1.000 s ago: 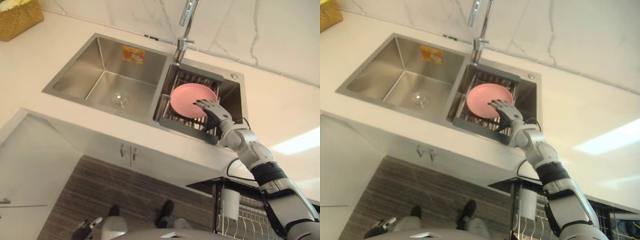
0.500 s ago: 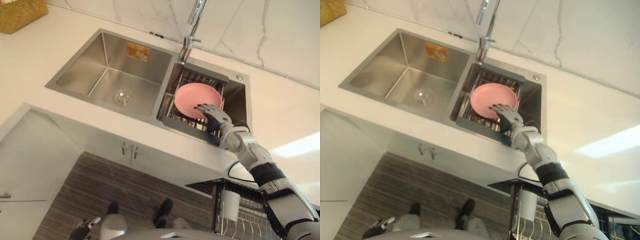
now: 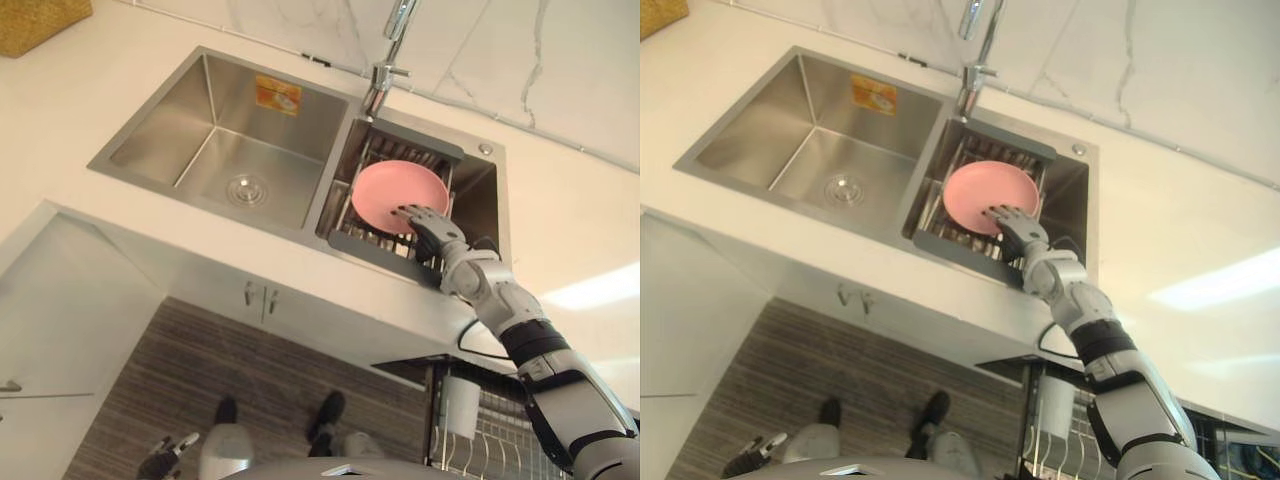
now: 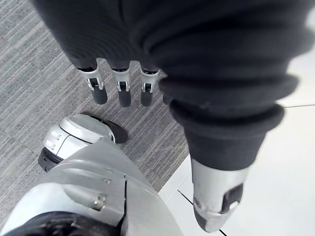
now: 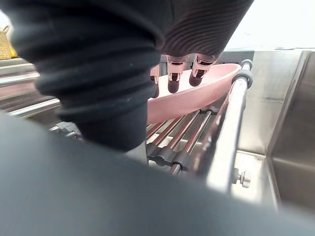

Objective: Walk over to the sink, pick up the cup, carry it to the dishwasher, place the cup inside the dishwasher, then close the dishwasher door

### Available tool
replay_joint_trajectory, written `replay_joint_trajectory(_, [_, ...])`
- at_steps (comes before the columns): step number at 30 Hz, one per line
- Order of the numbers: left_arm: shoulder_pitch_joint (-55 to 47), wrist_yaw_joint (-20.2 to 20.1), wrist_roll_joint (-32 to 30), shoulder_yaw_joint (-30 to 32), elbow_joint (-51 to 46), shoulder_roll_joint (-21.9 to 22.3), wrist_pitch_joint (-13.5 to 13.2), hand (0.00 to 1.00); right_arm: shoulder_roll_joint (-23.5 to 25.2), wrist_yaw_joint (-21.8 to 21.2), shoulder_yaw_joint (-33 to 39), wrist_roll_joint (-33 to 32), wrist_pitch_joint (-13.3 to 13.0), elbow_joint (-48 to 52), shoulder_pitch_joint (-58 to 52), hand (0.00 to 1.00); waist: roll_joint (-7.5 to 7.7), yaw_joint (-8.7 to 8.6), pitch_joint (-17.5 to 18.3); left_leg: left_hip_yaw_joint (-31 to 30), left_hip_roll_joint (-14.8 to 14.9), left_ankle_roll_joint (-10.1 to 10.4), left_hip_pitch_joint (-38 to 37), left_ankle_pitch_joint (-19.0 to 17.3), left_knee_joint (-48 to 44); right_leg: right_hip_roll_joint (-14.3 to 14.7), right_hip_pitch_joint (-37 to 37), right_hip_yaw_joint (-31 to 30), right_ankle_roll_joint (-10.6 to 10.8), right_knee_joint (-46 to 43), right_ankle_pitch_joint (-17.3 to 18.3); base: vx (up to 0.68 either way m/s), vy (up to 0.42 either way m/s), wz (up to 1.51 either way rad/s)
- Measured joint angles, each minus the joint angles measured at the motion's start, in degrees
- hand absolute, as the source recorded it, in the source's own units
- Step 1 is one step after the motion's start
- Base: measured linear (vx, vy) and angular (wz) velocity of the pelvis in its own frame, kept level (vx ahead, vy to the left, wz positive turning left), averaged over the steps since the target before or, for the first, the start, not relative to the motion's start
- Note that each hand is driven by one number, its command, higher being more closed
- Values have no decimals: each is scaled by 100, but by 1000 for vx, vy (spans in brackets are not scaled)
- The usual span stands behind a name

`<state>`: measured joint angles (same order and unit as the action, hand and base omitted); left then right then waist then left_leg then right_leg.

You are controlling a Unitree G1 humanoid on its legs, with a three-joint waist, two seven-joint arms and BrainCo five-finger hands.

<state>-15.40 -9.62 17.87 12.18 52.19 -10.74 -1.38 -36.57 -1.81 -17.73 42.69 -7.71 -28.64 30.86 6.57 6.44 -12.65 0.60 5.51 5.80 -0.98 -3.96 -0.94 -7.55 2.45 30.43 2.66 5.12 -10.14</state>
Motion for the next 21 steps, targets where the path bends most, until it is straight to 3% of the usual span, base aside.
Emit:
replay_joint_trajectory(2, [6, -1, 6, 0, -6, -1, 0, 0, 0, 124, 0, 55, 7, -57, 142, 0, 0, 5, -2, 29, -2, -5, 68, 4, -10, -2, 84, -28, -11, -1, -18, 5, 5, -5])
replay_joint_trajectory(3, [8, -1, 7, 1, -15, -1, 0, 0, -1, 145, 1, 55, 19, -64, 188, 100, 0, 4, -4, 30, -3, -5, 100, 4, -19, -2, 114, -31, -15, -2, -22, 16, 2, -4])
replay_joint_trajectory(12, [16, -55, 9, 3, -178, -1, 1, 0, -3, 200, -14, 277, 42, -159, 368, 100, 28, 145, -69, 34, -26, -16, 130, -3, -39, -7, 136, -44, -10, -2, -38, 5, 2, 0])
replay_joint_trajectory(21, [17, -83, 10, 4, -178, -1, 5, 0, -5, 182, -61, 368, -51, -153, 552, 100, 105, 153, -184, 106, -27, -30, 193, -31, -100, -9, 219, -131, -12, -2, -58, 6, 2, -4])
